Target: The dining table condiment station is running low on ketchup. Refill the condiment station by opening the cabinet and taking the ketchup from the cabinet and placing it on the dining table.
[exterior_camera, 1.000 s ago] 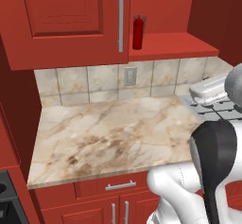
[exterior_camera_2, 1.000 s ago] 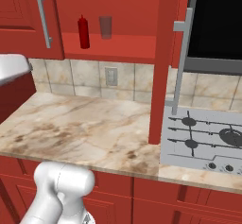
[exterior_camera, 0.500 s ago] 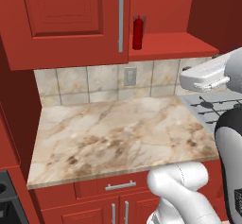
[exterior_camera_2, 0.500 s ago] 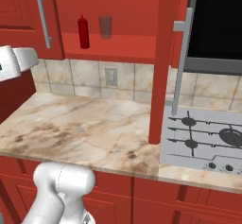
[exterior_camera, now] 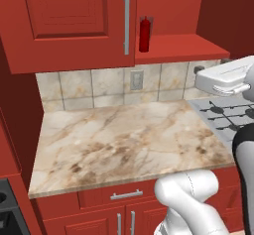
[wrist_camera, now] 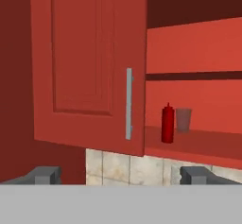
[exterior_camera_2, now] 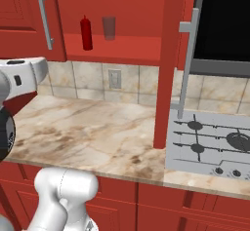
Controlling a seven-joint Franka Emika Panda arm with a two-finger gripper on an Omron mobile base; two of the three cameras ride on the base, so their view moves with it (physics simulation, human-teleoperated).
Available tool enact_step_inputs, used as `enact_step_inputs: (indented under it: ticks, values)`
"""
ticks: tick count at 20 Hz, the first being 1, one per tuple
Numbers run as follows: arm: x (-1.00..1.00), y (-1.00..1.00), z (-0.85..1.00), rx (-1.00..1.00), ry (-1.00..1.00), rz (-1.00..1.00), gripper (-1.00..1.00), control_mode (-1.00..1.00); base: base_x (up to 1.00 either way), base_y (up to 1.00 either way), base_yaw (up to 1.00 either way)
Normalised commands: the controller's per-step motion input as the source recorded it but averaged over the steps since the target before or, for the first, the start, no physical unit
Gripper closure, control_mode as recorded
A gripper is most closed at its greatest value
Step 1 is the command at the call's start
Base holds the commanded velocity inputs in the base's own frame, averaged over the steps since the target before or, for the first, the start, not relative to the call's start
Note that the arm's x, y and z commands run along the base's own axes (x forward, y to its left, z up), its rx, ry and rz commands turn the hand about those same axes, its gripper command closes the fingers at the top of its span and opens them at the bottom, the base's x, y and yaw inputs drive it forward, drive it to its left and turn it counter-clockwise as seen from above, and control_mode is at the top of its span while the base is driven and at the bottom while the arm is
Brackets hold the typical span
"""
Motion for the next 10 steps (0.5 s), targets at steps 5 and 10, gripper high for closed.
enact_step_inputs:
  ticks: [5, 10]
  values:
    - [0.11, 0.0, 0.02, 0.09, -0.01, 0.0, -1.0, -1.0, 0.0, 0.0, 0.0]
    - [0.01, -0.05, 0.26, 0.01, 0.0, 0.0, -1.0, -1.0, 0.0, 0.0, 0.0]
